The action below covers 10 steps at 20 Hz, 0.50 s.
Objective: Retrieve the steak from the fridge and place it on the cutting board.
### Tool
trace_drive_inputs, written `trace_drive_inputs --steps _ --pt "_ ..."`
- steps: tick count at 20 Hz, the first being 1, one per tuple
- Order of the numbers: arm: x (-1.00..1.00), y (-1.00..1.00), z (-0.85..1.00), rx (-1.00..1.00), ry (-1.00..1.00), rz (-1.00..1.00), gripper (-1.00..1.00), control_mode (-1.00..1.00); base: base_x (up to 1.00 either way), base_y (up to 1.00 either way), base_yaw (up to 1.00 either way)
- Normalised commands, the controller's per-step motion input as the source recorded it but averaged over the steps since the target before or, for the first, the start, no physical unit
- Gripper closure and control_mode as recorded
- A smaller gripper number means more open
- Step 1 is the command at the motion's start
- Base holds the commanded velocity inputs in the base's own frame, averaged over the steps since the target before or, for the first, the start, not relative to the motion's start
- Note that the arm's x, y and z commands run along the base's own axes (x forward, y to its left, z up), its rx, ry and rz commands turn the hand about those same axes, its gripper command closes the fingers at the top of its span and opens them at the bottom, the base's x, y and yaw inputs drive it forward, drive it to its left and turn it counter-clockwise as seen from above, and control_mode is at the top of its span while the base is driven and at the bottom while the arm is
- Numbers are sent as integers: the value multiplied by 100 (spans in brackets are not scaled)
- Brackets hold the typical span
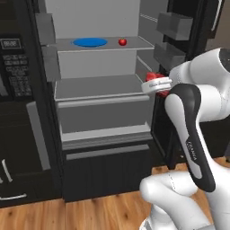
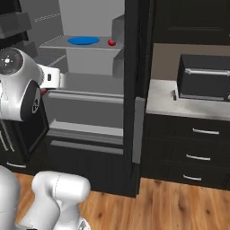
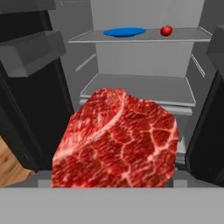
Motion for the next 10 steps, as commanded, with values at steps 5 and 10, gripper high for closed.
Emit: trace_drive_inputs --steps 5,10 --pt "0 0 0 0 0 0 100 100 -21 -68 0" --pt "0 0 0 0 0 0 100 100 -27 -69 0"
